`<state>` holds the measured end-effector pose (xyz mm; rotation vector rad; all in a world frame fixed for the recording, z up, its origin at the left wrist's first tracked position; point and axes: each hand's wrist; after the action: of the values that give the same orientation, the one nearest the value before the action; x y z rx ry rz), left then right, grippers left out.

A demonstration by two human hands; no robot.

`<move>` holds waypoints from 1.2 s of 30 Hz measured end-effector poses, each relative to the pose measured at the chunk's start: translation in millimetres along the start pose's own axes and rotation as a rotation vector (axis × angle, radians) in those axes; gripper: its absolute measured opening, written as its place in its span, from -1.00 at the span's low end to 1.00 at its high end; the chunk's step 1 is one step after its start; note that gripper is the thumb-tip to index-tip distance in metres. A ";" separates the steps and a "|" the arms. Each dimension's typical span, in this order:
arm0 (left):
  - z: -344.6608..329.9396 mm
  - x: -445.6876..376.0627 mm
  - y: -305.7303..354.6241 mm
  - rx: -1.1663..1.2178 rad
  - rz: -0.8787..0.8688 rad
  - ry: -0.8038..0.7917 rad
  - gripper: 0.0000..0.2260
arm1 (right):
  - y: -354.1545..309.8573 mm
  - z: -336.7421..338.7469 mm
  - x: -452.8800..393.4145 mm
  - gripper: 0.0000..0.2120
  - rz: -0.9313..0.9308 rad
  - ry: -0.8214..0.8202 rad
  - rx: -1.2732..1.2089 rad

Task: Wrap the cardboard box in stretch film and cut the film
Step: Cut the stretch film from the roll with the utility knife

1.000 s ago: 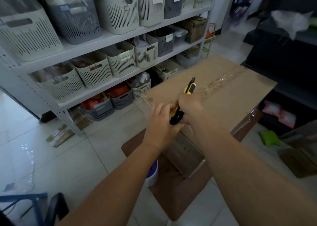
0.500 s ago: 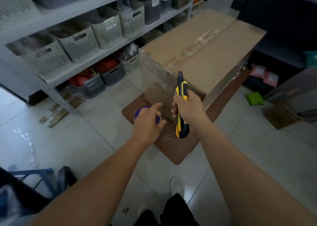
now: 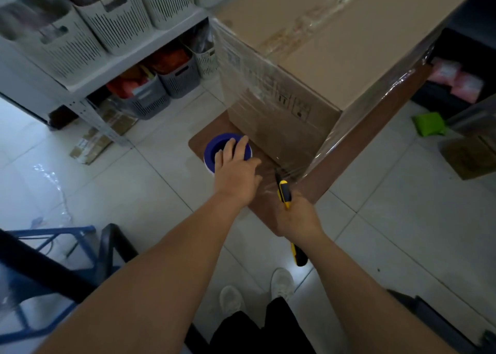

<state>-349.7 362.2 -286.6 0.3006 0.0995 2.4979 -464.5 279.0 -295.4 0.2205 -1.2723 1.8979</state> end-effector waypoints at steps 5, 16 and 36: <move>-9.5 -10.2 0.1 0.038 0.039 0.084 -0.83 | -0.4 -5.8 -7.3 -0.76 0.026 -0.008 0.070; -14.7 -9.1 -2.9 0.037 -0.021 0.121 -0.83 | 5.7 -28.6 -21.6 -0.74 -0.064 -0.048 0.122; -29.0 -0.3 2.7 -0.368 -0.275 0.026 -0.71 | 30.8 -35.8 -18.4 -0.74 -0.098 -0.014 0.103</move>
<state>-357.9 359.9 -314.4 0.0922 -0.2878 2.1922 -464.3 294.4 -343.6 0.3437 -1.1534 1.8822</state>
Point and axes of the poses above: each hand's wrist, its own x-axis away from the middle knuckle, its own z-axis out of the back of the hand, y = z × x, and after that the axes turned 6 degrees about -x, right-handed
